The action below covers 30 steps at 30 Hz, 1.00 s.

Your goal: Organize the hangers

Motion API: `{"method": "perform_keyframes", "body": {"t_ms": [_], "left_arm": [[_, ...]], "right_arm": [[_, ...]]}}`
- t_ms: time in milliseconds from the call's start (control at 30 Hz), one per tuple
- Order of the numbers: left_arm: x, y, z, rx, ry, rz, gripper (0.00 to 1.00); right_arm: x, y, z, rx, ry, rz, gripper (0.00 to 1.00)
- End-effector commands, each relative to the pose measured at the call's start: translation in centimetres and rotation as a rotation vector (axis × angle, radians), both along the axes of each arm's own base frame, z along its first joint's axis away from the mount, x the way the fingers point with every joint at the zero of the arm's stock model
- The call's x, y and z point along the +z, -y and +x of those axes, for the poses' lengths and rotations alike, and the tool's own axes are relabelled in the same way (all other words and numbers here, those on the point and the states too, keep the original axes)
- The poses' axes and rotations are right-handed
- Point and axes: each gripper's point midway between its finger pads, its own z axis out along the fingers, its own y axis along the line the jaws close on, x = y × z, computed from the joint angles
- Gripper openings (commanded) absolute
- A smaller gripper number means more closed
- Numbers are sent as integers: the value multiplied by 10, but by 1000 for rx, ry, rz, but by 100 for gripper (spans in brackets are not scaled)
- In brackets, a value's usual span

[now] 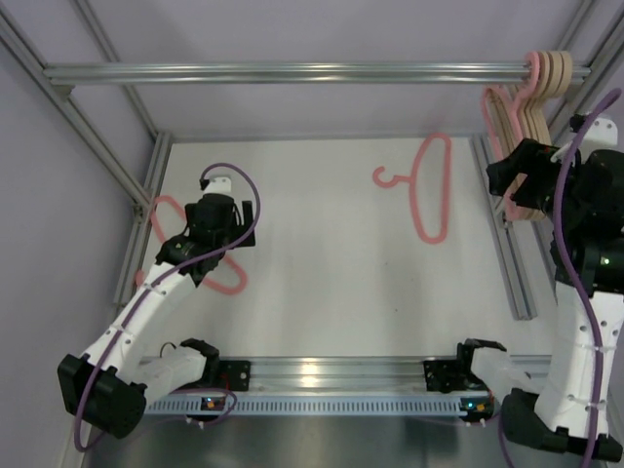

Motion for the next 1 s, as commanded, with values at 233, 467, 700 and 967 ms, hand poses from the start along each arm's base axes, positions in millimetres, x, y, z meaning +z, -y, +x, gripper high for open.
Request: {"method": "perform_keyframes", "body": {"t_ms": [233, 467, 700, 967], "left_arm": [[4, -4, 4, 33, 26, -31, 98], [3, -9, 6, 53, 27, -40, 98], [0, -13, 6, 69, 23, -32, 98], [-1, -16, 7, 81, 20, -29, 98]], "right_arm": [[41, -42, -17, 191, 331, -77, 84], [-6, -103, 5, 377, 227, -134, 85], [-80, -176, 32, 471, 73, -145, 84], [-215, -228, 68, 475, -221, -155, 83]]}}
